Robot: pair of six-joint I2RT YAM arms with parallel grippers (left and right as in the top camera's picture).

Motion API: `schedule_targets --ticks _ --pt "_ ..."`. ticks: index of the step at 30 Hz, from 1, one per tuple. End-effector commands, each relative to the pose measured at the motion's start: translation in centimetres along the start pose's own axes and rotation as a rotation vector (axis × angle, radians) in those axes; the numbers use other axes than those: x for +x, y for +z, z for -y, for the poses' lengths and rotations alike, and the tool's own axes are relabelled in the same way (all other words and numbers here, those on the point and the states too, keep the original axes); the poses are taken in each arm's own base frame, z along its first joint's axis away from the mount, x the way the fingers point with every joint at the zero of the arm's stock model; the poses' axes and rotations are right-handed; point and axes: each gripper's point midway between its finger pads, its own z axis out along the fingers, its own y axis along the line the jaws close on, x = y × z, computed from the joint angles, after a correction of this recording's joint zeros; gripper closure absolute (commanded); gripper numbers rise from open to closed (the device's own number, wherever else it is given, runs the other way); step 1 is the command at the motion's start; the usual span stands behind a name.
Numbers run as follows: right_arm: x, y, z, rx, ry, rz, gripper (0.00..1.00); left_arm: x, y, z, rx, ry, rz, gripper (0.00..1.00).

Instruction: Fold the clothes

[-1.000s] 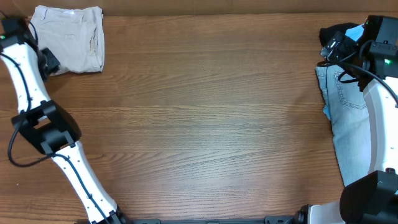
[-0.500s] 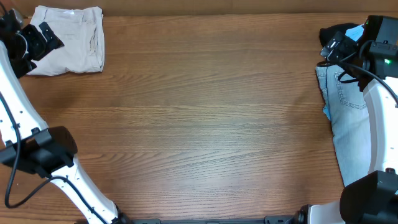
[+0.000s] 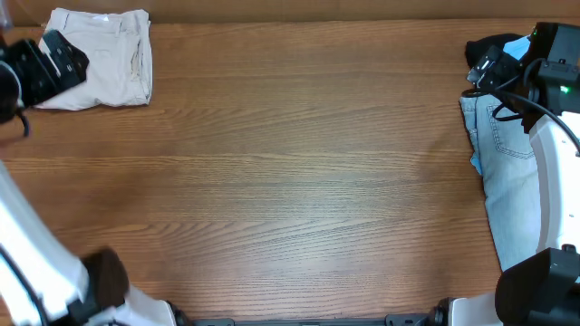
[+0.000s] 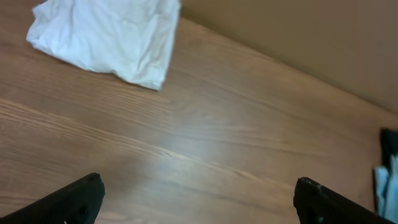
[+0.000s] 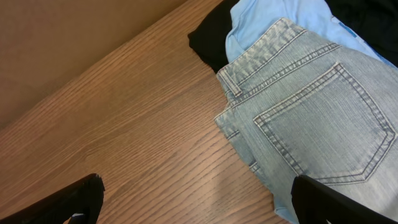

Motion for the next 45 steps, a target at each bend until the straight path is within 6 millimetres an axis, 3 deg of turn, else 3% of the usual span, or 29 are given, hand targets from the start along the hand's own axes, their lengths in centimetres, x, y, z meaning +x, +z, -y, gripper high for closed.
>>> schedule_targets --ticks 1,10,19,39,45 --pt "-0.8 -0.3 -0.1 0.002 0.000 0.023 0.00 3.0 -1.1 1.5 0.035 0.072 -0.044 0.00" --pt "-0.8 -0.3 -0.1 0.002 0.000 0.023 0.00 11.8 -1.5 2.6 0.079 0.063 -0.207 0.00" --pt "-0.8 -0.3 -0.1 0.002 0.000 0.023 0.00 18.8 -1.9 1.7 0.067 -0.001 -0.289 0.00" --pt "-0.8 -0.3 -0.1 0.002 0.000 0.023 0.00 19.0 -0.8 1.4 0.055 -0.075 -0.333 0.00" --pt "-0.8 -0.3 -0.1 0.002 0.000 0.023 0.00 18.0 0.1 4.0 0.154 0.186 -0.209 0.00"
